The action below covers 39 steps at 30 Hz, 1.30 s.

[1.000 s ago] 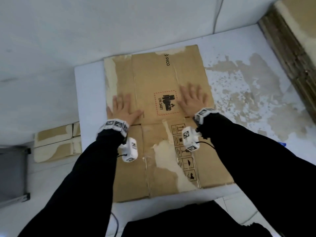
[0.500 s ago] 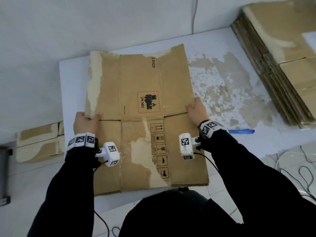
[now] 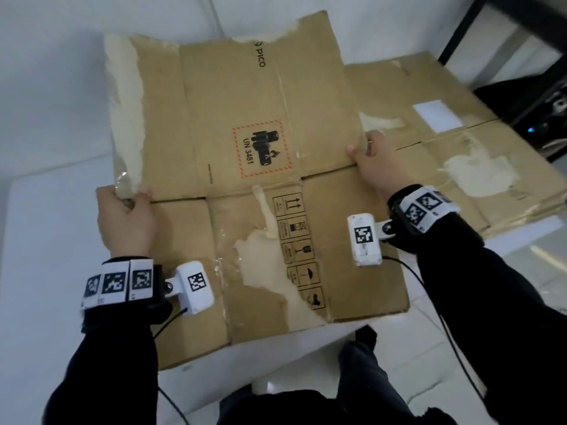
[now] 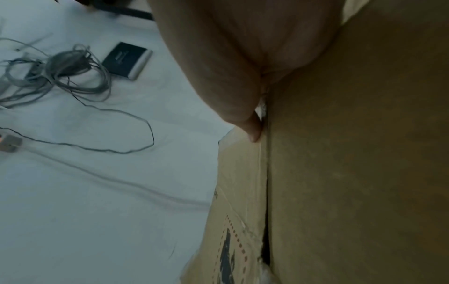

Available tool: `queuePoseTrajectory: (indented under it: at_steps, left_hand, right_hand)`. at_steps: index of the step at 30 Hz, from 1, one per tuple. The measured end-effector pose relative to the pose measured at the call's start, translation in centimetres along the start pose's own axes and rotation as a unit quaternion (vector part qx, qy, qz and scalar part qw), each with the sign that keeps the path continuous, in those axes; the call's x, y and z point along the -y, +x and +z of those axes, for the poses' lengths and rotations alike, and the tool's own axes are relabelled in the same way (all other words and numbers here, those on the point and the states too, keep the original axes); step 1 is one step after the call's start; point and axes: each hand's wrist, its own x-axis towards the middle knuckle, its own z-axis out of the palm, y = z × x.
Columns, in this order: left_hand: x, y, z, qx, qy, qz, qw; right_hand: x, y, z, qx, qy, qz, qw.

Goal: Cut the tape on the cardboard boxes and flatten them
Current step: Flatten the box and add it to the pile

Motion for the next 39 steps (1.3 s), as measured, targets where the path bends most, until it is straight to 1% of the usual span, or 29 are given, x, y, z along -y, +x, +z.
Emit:
queuePoseTrajectory:
  at_steps: [2, 4, 8, 11, 13, 16, 18, 20, 21, 22, 24, 26, 27, 29, 30, 32, 34, 37, 39]
  left_hand:
    - [-3.3, -2.5, 4.6, 0.019, -0.022, 0.008, 1.000]
    - [-6.4, -5.4, 9.4, 0.034, -0.050, 0.000, 0.998]
    - [-11.8, -10.9, 19.3, 0.074, -0.097, -0.047, 0.991]
    - [-15.5, -14.0, 26.6, 0.090, -0.116, -0.089, 0.985]
    - [-17.4, -15.2, 30.6, 0.102, -0.109, -0.124, 0.981]
    - [-18.7, -15.6, 35.5, 0.114, -0.079, -0.163, 0.977]
    - [-19.0, -15.6, 37.7, 0.119, -0.053, -0.179, 0.975]
    - [-19.4, -15.7, 39.6, 0.117, -0.054, -0.201, 0.971]
    - [-19.7, -16.0, 40.1, 0.113, -0.037, -0.198, 0.973]
    - [-20.0, -16.4, 40.6, 0.114, -0.003, -0.179, 0.977]
    - [-19.9, -17.1, 41.5, 0.153, 0.062, -0.111, 0.980]
    - [-19.5, -17.7, 42.0, 0.201, 0.074, -0.063, 0.975]
    - [-19.2, -17.9, 42.1, 0.217, 0.080, -0.041, 0.972]
    - [-18.5, -17.6, 42.1, 0.242, 0.091, -0.026, 0.966]
    - [-18.4, -17.4, 42.0, 0.257, 0.107, -0.025, 0.960]
    - [-18.4, -17.0, 42.0, 0.281, 0.169, -0.028, 0.944]
    - [-18.8, -16.7, 41.8, 0.286, 0.220, -0.022, 0.933]
    - [-19.1, -16.5, 41.2, 0.269, 0.228, -0.030, 0.935]
    - [-18.7, -16.3, 40.6, 0.287, 0.208, -0.036, 0.934]
  right_hand:
    - [-2.3, 2.9, -5.6, -0.008, -0.036, -0.006, 0.999]
    - [-4.3, 5.8, -11.3, -0.016, -0.060, -0.006, 0.998]
    - [-7.7, 11.3, -21.3, -0.039, -0.106, 0.010, 0.994]
    - [-9.9, 15.0, -26.6, -0.077, -0.150, 0.026, 0.985]
    - [-11.5, 17.5, -28.6, -0.087, -0.164, 0.028, 0.982]
    - [-14.5, 20.4, -29.6, -0.049, -0.214, 0.004, 0.976]
    - [-15.8, 20.9, -29.1, 0.014, -0.257, -0.004, 0.966]
    - [-16.8, 20.8, -28.3, 0.079, -0.277, 0.012, 0.958]
    - [-17.5, 20.7, -27.7, 0.106, -0.284, 0.033, 0.952]
    - [-18.3, 20.6, -27.3, 0.132, -0.293, 0.036, 0.946]
    - [-20.1, 20.3, -26.0, 0.206, -0.315, 0.034, 0.926]
    - [-21.1, 18.6, -25.3, 0.266, -0.342, 0.080, 0.898]
    - [-21.2, 17.6, -25.2, 0.283, -0.354, 0.103, 0.885]
    - [-21.7, 16.0, -25.2, 0.289, -0.376, 0.110, 0.873]
    - [-22.0, 15.6, -25.2, 0.291, -0.372, 0.103, 0.875]
    - [-22.3, 15.9, -25.0, 0.290, -0.365, 0.101, 0.879]
    - [-22.1, 15.9, -24.8, 0.295, -0.378, 0.114, 0.870]
    - [-22.2, 15.9, -24.7, 0.282, -0.384, 0.108, 0.873]
    - [-22.1, 15.9, -24.8, 0.274, -0.382, 0.113, 0.875]
